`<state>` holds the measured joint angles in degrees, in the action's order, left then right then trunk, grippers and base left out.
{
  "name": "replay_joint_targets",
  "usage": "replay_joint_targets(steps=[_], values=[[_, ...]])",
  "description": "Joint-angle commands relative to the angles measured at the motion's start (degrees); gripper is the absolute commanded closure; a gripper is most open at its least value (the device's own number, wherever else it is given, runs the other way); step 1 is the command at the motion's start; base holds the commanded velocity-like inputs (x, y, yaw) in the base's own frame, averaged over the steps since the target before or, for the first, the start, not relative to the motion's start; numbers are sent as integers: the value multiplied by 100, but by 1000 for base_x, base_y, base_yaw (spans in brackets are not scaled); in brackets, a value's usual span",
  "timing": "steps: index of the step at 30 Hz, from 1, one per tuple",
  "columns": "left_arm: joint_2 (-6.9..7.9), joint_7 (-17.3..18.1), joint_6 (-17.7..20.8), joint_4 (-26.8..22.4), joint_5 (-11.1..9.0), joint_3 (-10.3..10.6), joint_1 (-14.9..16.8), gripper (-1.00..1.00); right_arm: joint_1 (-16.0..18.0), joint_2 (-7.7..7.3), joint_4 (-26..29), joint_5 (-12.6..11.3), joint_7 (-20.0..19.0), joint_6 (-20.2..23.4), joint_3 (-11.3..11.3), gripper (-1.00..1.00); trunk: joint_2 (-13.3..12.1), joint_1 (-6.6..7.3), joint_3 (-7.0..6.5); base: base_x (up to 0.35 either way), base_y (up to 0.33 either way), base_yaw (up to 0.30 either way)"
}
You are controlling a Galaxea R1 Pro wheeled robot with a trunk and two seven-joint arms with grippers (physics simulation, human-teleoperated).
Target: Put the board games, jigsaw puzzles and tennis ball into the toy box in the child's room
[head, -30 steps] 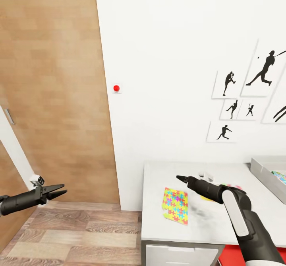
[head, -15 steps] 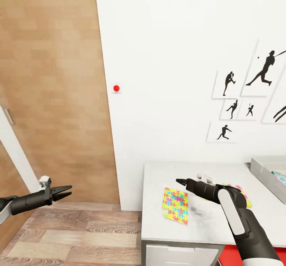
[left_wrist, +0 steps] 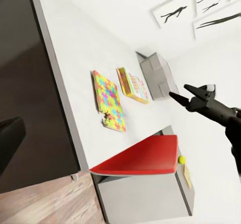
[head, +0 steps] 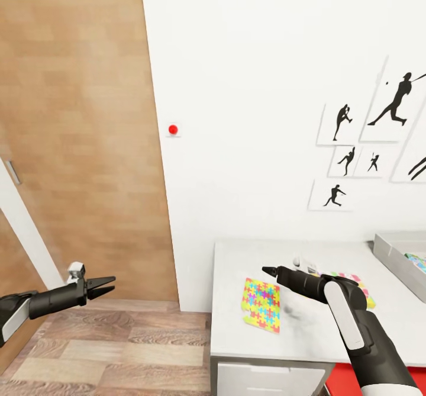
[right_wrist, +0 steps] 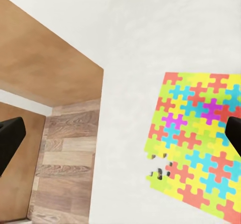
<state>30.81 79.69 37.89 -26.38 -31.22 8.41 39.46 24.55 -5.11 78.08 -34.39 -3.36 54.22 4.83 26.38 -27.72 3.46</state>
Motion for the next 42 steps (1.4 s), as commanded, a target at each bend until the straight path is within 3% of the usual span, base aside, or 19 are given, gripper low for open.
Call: replay_joint_targets(steps=[1, 12, 18, 25, 32, 42], values=[[-17, 15, 60, -8, -38, 37, 8, -100, 6, 1, 0, 30, -33, 28, 8, -100, 13, -3, 22, 0, 0, 0], [-156, -220, 87, -344, -29, 30, 63, -100, 6, 1, 26, 61, -20, 41, 7, -100, 13, -3, 122, 0, 0, 0], [-156, -953, 134, -548, -12, 20, 69, -100, 6, 1, 44, 69, 126, 54, -41, -100, 13, -3, 178, 0, 0, 0], [-169, -1525, 158, -600, -21, -13, 70, -100, 59, 5, 62, 56, 659, 59, -169, -100, 13, -3, 244, 0, 0, 0], [-169, -1679, 167, -623, -20, -15, 70, -100, 322, 77, -45, 36, 1253, 56, -218, -100, 13, -3, 310, 0, 0, 0], [-178, -1746, 158, -631, -16, -23, 70, -100, 432, 164, -169, 55, 1474, 16, -227, -100, 13, -3, 404, 0, 0, 0]])
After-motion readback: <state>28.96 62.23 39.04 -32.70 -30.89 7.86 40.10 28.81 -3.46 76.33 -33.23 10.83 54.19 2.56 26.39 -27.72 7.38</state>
